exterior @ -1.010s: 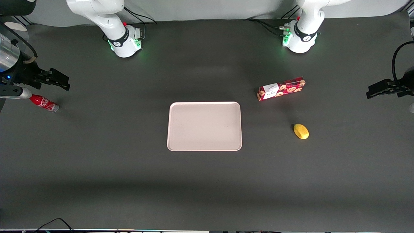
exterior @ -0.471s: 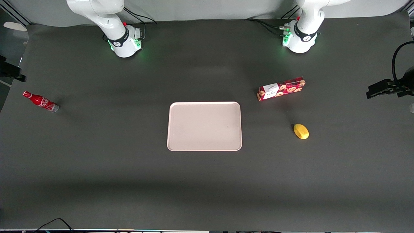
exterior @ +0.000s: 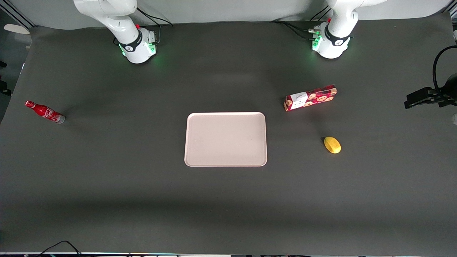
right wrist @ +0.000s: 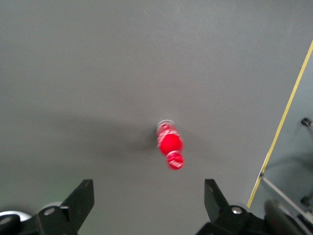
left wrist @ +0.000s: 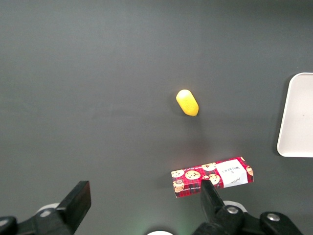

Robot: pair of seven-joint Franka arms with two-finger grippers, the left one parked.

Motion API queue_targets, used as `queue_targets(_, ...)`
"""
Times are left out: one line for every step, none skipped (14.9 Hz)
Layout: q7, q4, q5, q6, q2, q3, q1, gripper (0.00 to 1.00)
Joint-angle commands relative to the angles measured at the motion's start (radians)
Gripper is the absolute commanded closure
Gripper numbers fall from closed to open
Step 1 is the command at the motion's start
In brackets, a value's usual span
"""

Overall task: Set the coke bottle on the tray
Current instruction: 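Move the open right gripper down over the red Coca-Cola bottle, then close the right gripper around the bottle's body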

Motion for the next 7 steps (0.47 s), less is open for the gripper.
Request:
queue_targets(-0.115,-0.211,-0.017,0.262,-0.019,-0.102,0.013,0.0)
queue_targets(-0.13,-0.245,-0.017,0.322,-0.013,-0.117,0.008,0.0)
queue_targets(-0.132,-0.28,-0.015,0.369,-0.006,-0.125,0.006,0.01)
queue_targets(-0.135,-0.299,-0.012,0.399,-0.004,-0.139,0.003,0.01)
queue_targets(-0.149,-0.308,-0.003,0.411,-0.001,-0.144,0.002,0.02)
queue_targets(-0.158,-0.316,-0.003,0.423,0.005,-0.147,0.002,0.04)
queue_targets(-0.167,-0.326,-0.001,0.443,0.01,-0.148,-0.003,0.05)
